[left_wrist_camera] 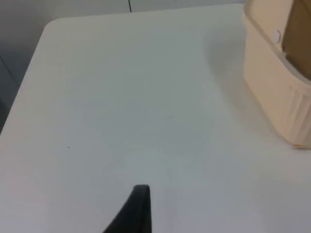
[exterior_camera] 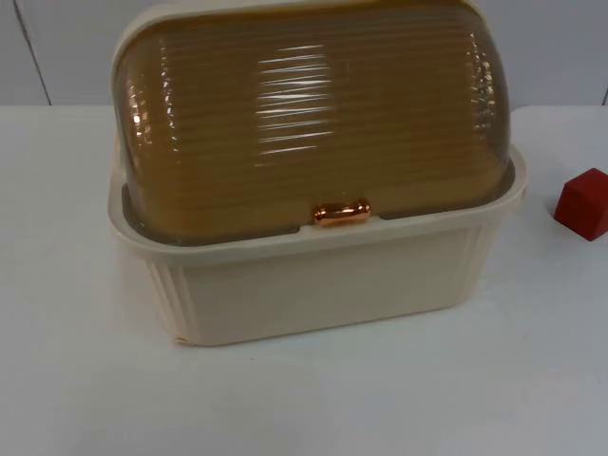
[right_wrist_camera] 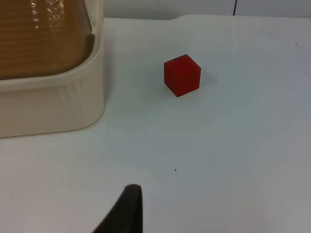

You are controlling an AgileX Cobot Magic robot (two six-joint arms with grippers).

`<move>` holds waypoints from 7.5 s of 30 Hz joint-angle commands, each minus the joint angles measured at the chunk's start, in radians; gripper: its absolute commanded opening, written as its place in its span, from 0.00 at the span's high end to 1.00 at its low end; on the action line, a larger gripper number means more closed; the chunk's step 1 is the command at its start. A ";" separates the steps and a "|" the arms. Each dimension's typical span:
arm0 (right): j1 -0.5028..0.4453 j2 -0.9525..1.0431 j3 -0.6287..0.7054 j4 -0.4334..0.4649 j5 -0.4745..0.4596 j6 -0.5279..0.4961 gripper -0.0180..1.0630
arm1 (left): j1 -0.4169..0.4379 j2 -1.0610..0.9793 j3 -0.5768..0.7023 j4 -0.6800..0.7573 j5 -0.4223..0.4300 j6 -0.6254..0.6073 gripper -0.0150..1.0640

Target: Open the box lid with the left hand, place the block into the box with the right hand, then close the box lid with the left hand.

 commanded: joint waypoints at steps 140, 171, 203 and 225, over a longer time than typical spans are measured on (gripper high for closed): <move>-0.002 0.802 -0.488 -0.271 -0.345 0.157 0.02 | -1.143 1.753 -0.431 1.433 -0.385 -0.774 0.92; -0.002 0.802 -0.488 -0.269 -0.345 0.157 0.02 | -1.027 1.773 -0.431 1.255 -0.566 -0.526 0.99; -0.002 0.802 -0.488 -0.269 -0.345 0.161 0.02 | -1.015 1.783 -0.431 1.337 -0.444 -0.594 0.99; -0.002 0.802 -0.488 -0.269 -0.337 0.161 0.02 | -0.985 1.738 -0.435 1.293 -0.482 -0.510 0.99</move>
